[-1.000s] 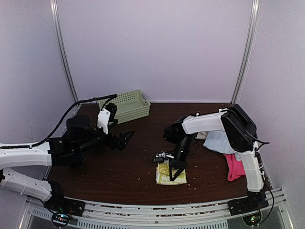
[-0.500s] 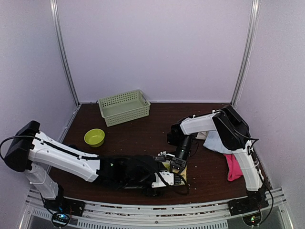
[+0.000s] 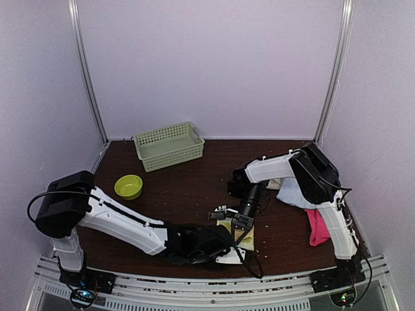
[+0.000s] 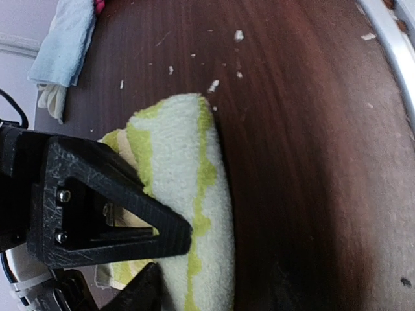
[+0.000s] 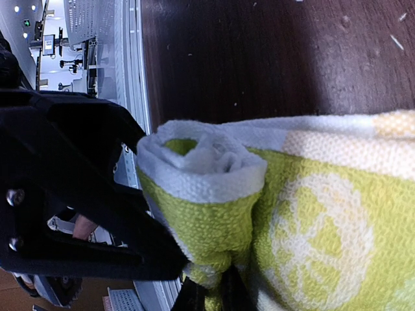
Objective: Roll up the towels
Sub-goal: Roll the towel at the center of the board.
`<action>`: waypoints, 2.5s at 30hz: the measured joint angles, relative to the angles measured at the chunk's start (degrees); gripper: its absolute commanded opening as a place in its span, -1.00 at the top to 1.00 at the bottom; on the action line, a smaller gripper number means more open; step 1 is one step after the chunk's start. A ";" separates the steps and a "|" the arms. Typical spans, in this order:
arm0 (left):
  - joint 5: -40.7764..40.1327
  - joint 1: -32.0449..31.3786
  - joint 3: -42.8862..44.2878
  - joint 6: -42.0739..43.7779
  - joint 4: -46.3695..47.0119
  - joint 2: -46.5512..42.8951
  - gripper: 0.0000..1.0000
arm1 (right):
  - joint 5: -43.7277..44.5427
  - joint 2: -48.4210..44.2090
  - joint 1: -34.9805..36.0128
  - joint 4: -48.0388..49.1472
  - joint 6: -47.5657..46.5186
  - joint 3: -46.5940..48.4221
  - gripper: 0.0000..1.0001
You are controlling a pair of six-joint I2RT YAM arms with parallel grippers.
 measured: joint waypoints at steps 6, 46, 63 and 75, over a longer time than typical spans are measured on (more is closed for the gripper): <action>-3.76 0.00 4.28 0.81 -1.29 4.35 0.63 | 0.79 0.00 -0.11 -1.09 -0.20 0.46 0.72; 21.38 0.26 17.03 -21.75 -26.29 4.57 0.72 | 30.40 -8.26 2.93 5.86 15.45 0.22 1.00; 49.05 10.75 27.26 -22.56 -33.68 13.75 0.78 | 27.93 -33.66 -15.80 17.53 21.00 21.20 0.57; 76.54 17.88 33.53 -26.51 -35.50 24.74 0.79 | 10.93 -68.98 -0.44 19.65 8.11 -12.02 0.51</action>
